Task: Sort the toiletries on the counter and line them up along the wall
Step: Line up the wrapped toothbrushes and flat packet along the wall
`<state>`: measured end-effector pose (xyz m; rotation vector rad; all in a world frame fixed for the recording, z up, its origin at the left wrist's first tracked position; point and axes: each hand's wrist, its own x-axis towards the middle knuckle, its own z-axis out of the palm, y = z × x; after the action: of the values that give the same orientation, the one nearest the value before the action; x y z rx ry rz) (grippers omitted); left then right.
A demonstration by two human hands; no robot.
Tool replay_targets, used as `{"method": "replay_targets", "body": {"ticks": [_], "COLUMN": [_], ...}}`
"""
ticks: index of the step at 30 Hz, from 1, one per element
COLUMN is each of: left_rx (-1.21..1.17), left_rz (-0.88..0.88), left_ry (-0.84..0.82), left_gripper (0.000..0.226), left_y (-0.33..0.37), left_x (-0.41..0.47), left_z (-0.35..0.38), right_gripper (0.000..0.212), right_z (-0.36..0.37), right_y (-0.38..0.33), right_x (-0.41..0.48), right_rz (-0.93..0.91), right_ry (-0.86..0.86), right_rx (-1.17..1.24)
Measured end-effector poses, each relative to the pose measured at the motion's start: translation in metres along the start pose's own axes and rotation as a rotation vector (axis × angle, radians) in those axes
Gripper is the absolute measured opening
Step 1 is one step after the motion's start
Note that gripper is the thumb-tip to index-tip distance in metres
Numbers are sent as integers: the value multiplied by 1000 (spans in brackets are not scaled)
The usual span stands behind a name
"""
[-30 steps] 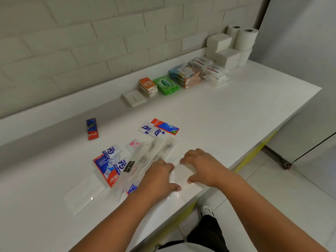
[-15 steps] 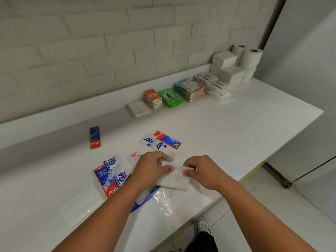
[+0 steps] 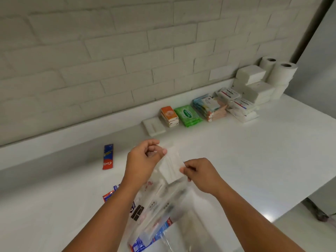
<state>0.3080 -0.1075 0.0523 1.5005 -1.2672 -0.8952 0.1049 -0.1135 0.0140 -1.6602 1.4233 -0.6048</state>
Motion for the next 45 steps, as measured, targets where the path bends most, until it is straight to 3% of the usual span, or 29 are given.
{"method": "replay_targets", "body": {"ticks": [4, 7, 14, 19, 24, 28, 34, 42, 45], "left_rx": [-131, -153, -105, -88, -99, -75, -47, 211, 245], "left_rz": [-149, -232, -263, -321, -456, -523, -542, -431, -356], "left_ry": [40, 10, 109, 180, 193, 152, 168, 196, 180], "left_gripper": [29, 15, 7, 20, 25, 29, 19, 45, 41], "left_y": [-12, -24, -40, -62, -86, -105, -113, -107, -97], "left_x": [24, 39, 90, 152, 197, 214, 216, 200, 181], "left_z": [3, 11, 13, 7, 13, 17, 23, 15, 11], "right_gripper": [33, 25, 19, 26, 48, 50, 42, 45, 53], "right_z": [-5, -7, 3, 15, 28, 33, 36, 27, 21], "right_y": [-9, -17, -23, -20, -22, -19, -17, -21, -24], "right_x": [37, 65, 138, 189, 213, 220, 228, 207, 182], "right_rz": [35, 42, 59, -10, 79, 95, 100, 86, 46], "right_ry": [100, 118, 83, 142, -5, -82, -102, -77, -68], "right_rx": [210, 312, 329, 84, -43, -87, -82, -128, -188]}}
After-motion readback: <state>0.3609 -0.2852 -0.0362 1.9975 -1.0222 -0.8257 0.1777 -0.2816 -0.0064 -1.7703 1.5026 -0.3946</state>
